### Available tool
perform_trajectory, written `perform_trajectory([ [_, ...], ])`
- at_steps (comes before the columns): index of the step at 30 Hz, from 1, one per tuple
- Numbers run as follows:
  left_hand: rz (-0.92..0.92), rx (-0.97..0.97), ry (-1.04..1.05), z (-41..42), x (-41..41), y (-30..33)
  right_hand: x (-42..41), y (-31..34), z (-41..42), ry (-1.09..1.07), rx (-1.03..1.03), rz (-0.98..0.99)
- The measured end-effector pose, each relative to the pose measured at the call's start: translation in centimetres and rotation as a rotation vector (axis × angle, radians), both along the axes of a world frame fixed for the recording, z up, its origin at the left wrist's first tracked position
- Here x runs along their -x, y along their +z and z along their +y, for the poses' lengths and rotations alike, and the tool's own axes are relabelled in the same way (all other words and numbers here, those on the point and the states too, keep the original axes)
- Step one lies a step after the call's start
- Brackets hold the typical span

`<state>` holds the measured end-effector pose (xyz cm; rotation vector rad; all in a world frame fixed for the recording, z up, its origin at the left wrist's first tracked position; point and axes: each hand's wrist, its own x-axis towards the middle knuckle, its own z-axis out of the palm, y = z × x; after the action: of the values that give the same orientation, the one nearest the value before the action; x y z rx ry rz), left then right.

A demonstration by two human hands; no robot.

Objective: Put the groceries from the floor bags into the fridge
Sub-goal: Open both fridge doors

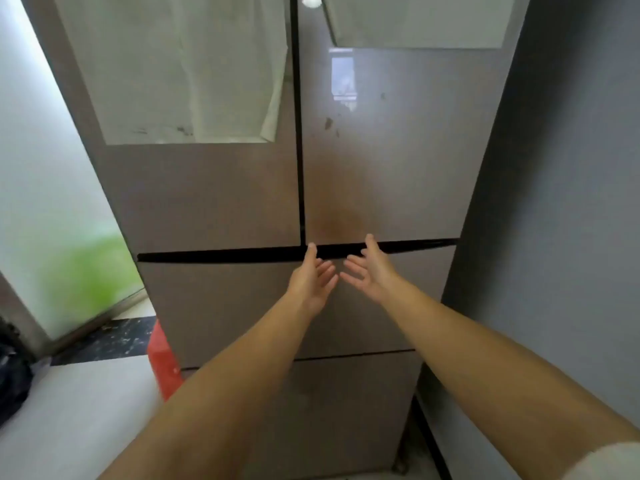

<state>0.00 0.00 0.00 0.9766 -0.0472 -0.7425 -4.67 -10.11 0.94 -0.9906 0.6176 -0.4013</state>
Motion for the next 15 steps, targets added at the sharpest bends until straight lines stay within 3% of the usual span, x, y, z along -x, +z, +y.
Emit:
perform_trajectory([
  [7, 0.208, 0.236, 0.088, -3.6, -3.6, 0.7, -3.5, 0.3, -2.3, -0.161, -0.354, -0.226],
  [15, 0.099, 0.224, 0.092, -3.6, -2.9, -0.3, -3.0, 0.1, -2.0, -0.158, -0.33, -0.203],
])
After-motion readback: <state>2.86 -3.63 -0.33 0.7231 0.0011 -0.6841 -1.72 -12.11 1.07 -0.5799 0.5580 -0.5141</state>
